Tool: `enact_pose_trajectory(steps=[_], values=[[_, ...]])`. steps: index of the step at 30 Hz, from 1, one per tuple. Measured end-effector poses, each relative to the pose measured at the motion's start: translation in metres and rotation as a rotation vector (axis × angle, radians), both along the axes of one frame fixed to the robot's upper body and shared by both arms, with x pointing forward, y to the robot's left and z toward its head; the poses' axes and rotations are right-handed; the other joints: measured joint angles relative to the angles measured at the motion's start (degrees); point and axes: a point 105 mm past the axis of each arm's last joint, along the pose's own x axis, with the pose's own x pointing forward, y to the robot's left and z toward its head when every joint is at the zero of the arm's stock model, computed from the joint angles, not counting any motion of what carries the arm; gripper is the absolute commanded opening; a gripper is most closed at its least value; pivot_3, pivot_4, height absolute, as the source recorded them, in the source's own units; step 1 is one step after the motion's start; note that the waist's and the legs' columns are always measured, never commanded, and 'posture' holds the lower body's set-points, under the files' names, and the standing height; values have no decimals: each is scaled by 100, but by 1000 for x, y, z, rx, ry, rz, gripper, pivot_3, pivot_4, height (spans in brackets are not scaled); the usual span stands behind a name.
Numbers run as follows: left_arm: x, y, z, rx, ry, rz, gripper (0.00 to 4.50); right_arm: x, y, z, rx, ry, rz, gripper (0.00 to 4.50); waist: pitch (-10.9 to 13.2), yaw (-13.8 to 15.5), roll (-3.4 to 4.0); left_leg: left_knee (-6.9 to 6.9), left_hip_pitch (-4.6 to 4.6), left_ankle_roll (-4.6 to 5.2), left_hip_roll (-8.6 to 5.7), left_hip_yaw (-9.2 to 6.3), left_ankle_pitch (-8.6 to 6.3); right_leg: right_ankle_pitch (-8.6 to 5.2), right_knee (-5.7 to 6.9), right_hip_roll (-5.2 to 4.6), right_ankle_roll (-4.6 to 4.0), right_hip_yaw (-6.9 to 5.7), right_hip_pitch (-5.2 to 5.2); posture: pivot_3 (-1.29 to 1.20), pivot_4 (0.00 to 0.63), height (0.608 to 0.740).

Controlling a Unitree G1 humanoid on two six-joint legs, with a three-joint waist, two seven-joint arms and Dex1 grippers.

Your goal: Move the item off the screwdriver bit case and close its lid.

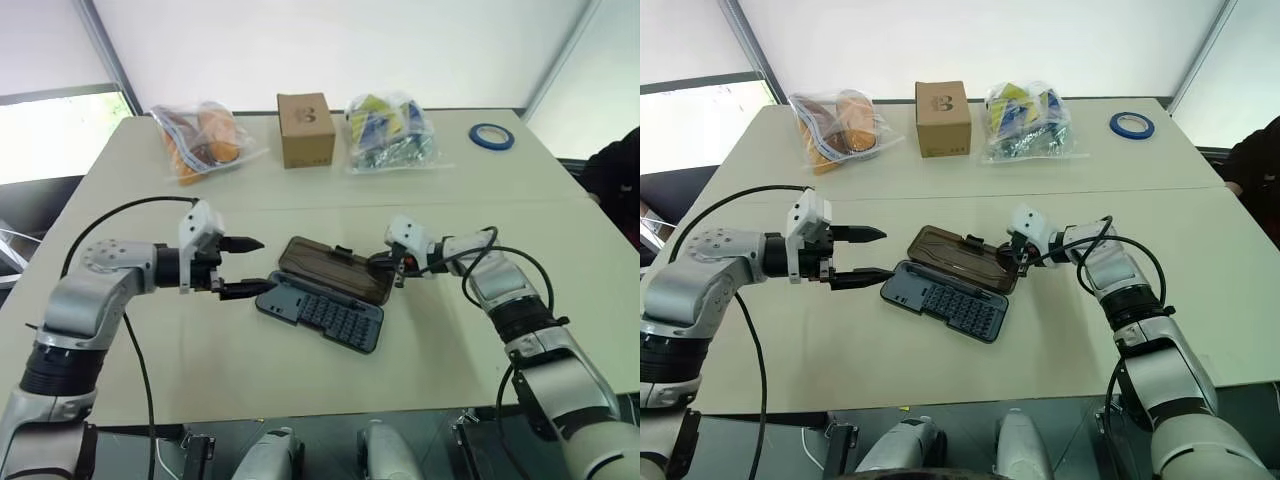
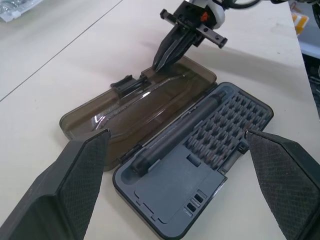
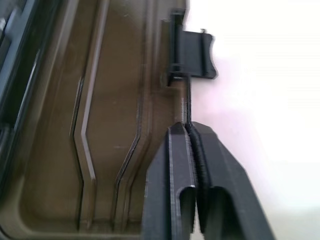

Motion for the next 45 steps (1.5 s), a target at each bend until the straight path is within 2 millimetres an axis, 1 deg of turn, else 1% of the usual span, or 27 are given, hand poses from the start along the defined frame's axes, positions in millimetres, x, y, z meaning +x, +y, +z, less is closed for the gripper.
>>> enact_pose_trajectory(steps=[2, 4, 7, 10, 12, 14, 16, 19, 23, 36, 39, 45], values=[[0, 0, 0, 0, -3, 4, 4500, -3, -3, -2, -7, 5, 2, 29, 0, 44, 0, -5, 0, 0, 0, -1, 0, 0, 0, 0, 0, 0, -2, 0, 150, 740], [1, 1, 0, 0, -5, 9, 4500, -4, -5, -2, -55, -47, 36, 29, 0, 58, 2, -6, 0, 0, -2, -1, 0, 0, 0, -2, 0, 0, -3, 0, 150, 740], [1, 1, 0, 0, -10, 8, 4500, -5, -4, 0, -206, -202, 142, 29, -1, 62, 2, -6, 1, 0, -4, -1, 0, 0, -2, -2, 0, 0, -1, 0, 150, 740], [-2, 2, -1, 10, 1, -9, 4500, -2, -1, 5, -355, -359, 255, 29, -1, 63, 2, -6, 8, 0, -4, 0, 0, 0, -2, -2, 0, -1, -2, 0, 150, 740], [-9, 3, -7, 20, 33, -30, 4500, 0, 1, 6, -411, -424, 309, 29, 0, 59, 3, -17, 32, 0, -4, 3, 0, 0, -7, -2, 0, 2, 5, 0, 150, 740], [-18, 4, -18, 46, 79, -61, 4500, 2, 2, 8, -453, -468, 350, 29, 0, 60, 3, -43, 69, 0, -3, 8, 0, 0, -35, -1, 0, 7, 32, 0, 150, 740], [-29, 2, -28, 72, 119, -104, 4500, 4, 3, 10, -480, -497, 380, 29, 5, 66, 11, -50, 72, -1, -2, 8, 1, -1, -50, 1, 0, 11, 38, 0, 150, 740], [-37, -2, -33, 76, 137, -133, 4500, 5, 2, 10, -496, -521, 417, 29, 5, 73, 11, -50, 72, -1, -1, 7, 1, -1, -51, 4, -1, 12, 38, 0, 150, 740], [-42, -4, -36, 81, 141, -152, 4500, 5, 3, 10, -520, -557, 472, 29, 9, 73, 18, -54, 71, -1, -1, 7, 1, -1, -52, 4, -1, 12, 34, 0, 150, 740], [-40, -8, -37, 73, 126, -144, 4500, 4, -2, 15, -499, -523, 500, 29, 22, 180, 39, -68, 63, -1, 0, 6, 1, -1, -69, 7, -1, 12, 29, 0, 150, 740], [-39, -9, -39, 65, 121, -139, 4500, 2, -3, 15, -460, -483, 480, 29, 23, 183, 40, -78, 58, 0, 2, 4, 0, -1, -70, 7, -1, 12, 26, 0, 150, 740], [-37, -9, -39, 66, 115, -129, 4500, -11, 2, 14, -395, -435, 483, 29, 23, 153, 40, -118, 51, -1, 9, 6, 0, -1, -72, 7, -1, 10, 15, 0, 150, 740]])
